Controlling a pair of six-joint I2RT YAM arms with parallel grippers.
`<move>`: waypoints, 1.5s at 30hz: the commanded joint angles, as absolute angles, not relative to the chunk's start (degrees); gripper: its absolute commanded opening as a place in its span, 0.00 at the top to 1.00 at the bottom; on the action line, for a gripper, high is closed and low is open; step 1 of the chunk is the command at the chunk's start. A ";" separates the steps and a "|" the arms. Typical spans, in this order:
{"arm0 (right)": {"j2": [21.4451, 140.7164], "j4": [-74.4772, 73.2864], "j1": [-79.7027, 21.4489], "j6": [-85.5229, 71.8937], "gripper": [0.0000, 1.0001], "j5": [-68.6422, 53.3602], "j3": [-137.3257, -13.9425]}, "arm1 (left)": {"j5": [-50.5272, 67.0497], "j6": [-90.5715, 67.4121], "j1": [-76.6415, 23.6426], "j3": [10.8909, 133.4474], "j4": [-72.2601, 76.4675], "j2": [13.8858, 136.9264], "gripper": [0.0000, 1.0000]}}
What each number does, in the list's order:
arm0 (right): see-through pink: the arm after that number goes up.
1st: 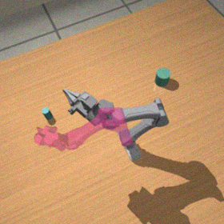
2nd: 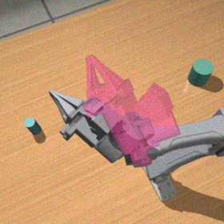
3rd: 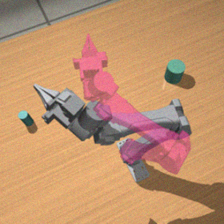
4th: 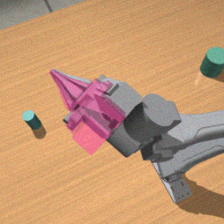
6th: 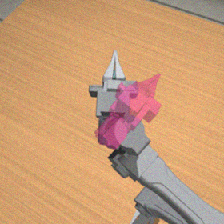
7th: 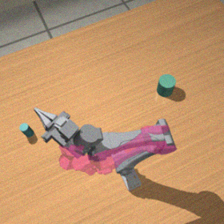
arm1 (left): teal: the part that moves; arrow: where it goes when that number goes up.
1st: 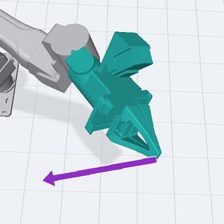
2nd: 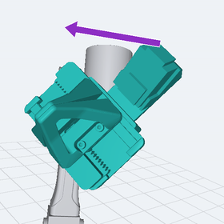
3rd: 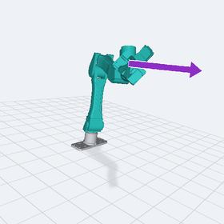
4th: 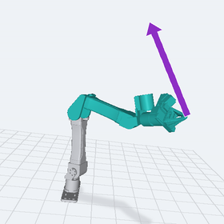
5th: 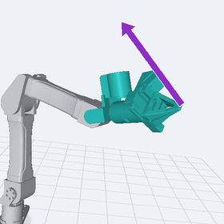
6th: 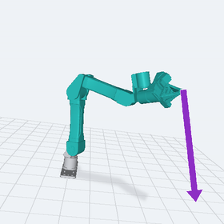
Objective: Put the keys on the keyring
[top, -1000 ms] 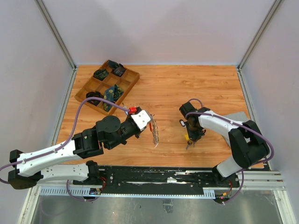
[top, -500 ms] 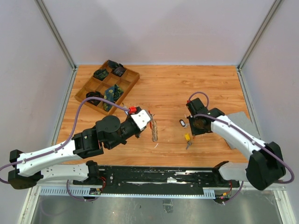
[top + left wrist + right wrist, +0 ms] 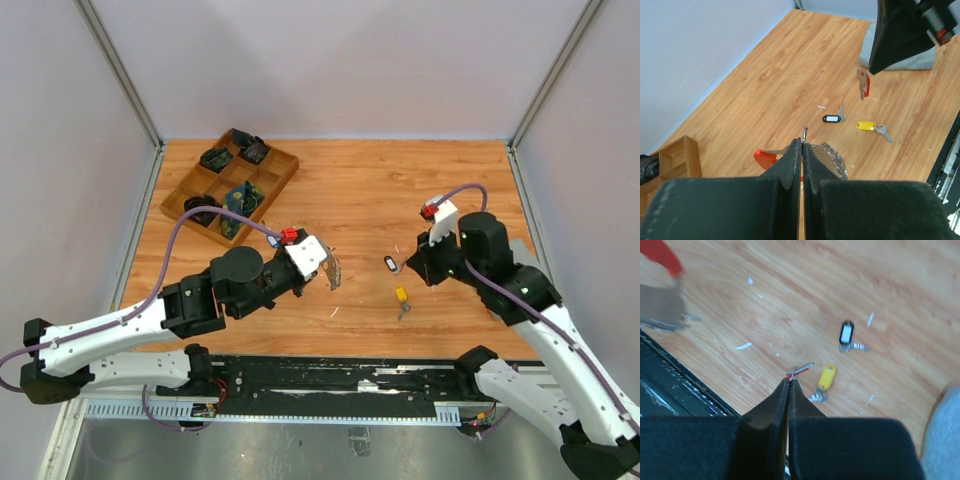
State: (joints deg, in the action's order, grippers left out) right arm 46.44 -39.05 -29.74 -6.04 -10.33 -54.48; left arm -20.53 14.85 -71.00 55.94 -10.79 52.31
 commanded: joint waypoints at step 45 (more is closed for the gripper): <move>52.28 -33.64 -30.39 8.08 0.99 -65.80 -79.52 | -32.16 38.97 -87.80 69.20 -4.12 57.44 0.99</move>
State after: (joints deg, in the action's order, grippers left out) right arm 50.92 -30.35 -29.74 4.54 -65.08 -77.45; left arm -28.75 36.27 -86.80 68.05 -8.01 57.45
